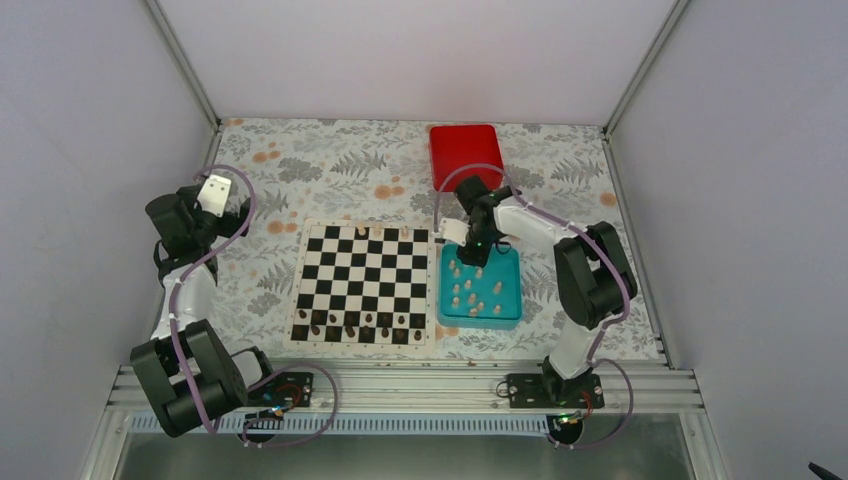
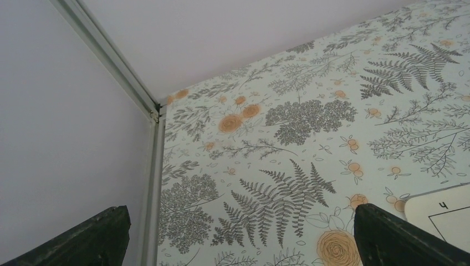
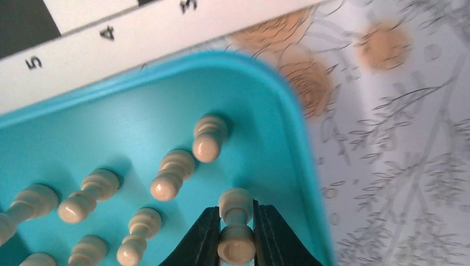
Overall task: Set up the chess pieces on the board
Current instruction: Pick up the chess piece from the storage box, then place the chess piece on the chessboard.
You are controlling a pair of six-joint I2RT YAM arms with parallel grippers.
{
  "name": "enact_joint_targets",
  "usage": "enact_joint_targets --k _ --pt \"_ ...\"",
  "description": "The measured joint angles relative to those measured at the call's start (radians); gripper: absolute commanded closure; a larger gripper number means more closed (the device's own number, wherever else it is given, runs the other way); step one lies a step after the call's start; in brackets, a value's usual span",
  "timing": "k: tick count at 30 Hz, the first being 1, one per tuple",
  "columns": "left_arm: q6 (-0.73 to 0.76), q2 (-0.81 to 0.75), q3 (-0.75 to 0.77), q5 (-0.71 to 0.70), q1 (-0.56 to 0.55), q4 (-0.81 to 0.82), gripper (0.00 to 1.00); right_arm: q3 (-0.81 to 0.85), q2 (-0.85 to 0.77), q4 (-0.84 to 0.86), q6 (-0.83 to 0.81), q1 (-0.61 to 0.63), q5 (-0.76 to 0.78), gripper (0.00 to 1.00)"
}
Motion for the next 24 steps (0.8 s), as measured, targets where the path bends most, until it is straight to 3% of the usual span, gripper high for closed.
enact_joint_targets --k 13,17,24 --pt "0.011 0.0 0.0 0.007 0.017 0.0 0.0 0.411 0.004 -0.189 0.0 0.035 0.013 0.88" --pt "0.011 0.0 0.0 0.01 0.017 0.0 0.0 0.531 0.095 -0.196 -0.002 0.057 0.012 0.87" --pt "0.011 0.01 0.0 0.01 0.026 0.0 0.0 0.6 0.293 -0.19 -0.003 0.081 0.005 0.86"
